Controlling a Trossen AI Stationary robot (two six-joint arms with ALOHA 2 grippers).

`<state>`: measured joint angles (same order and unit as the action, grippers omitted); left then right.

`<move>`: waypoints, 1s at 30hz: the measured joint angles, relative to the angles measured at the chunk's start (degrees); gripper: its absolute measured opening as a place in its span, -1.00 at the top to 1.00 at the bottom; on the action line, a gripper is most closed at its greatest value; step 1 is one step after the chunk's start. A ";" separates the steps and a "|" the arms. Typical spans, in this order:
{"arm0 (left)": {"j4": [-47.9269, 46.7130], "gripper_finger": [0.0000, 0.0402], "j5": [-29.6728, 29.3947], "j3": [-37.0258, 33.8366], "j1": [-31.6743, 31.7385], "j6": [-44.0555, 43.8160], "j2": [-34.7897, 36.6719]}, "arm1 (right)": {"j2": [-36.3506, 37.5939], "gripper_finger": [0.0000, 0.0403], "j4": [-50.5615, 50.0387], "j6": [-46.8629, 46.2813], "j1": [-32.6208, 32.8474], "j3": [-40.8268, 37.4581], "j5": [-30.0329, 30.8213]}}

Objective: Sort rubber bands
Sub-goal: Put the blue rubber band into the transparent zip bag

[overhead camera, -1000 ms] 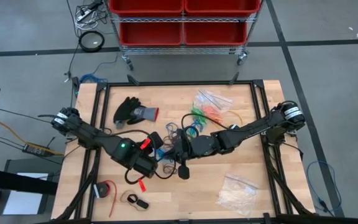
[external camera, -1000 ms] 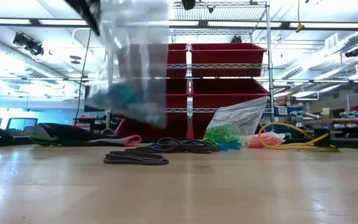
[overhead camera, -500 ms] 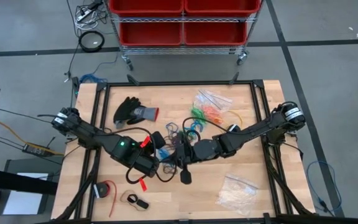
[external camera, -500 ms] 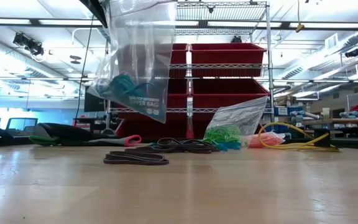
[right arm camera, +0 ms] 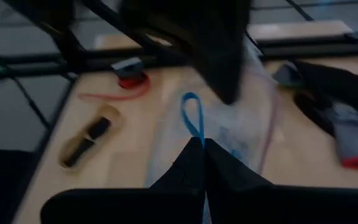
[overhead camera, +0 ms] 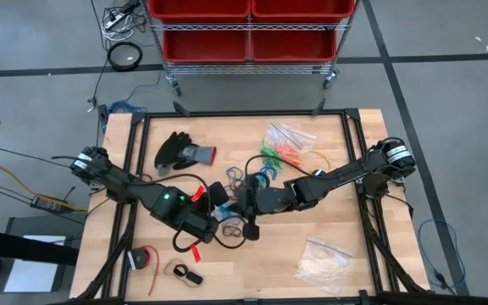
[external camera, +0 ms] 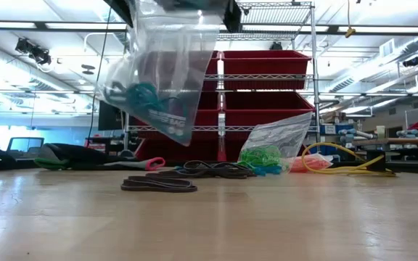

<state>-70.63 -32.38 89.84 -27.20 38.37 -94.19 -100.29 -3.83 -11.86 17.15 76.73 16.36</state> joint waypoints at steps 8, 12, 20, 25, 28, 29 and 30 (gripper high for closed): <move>4.45 0.94 0.00 0.00 -1.22 3.48 0.00 | 0.00 1.00 -5.14 -0.93 -1.00 0.00 2.99; 5.96 0.94 0.00 0.00 -1.87 4.99 0.00 | 0.00 1.00 -7.04 -2.61 -1.64 0.00 2.52; 7.04 0.94 0.02 0.00 -1.90 4.25 0.00 | 0.00 0.88 -4.62 -2.83 -0.67 0.00 -1.18; 7.02 0.94 0.04 0.00 -1.90 1.83 0.00 | 0.17 0.58 -4.40 -2.02 0.92 0.00 1.08; 7.02 0.94 0.04 0.00 -1.90 -0.12 0.00 | 0.88 0.40 -4.23 -1.63 1.90 0.00 2.40; 7.02 0.94 0.05 0.00 -1.90 -0.54 0.00 | 1.41 0.35 -4.77 -1.56 2.37 0.00 3.43; 7.04 0.94 0.03 0.00 -1.90 -0.78 0.00 | 1.84 0.31 -5.02 -1.53 2.73 0.00 4.49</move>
<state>-63.59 -32.36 89.84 -29.10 37.58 -94.19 -98.45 -8.84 -13.39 19.88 76.73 20.85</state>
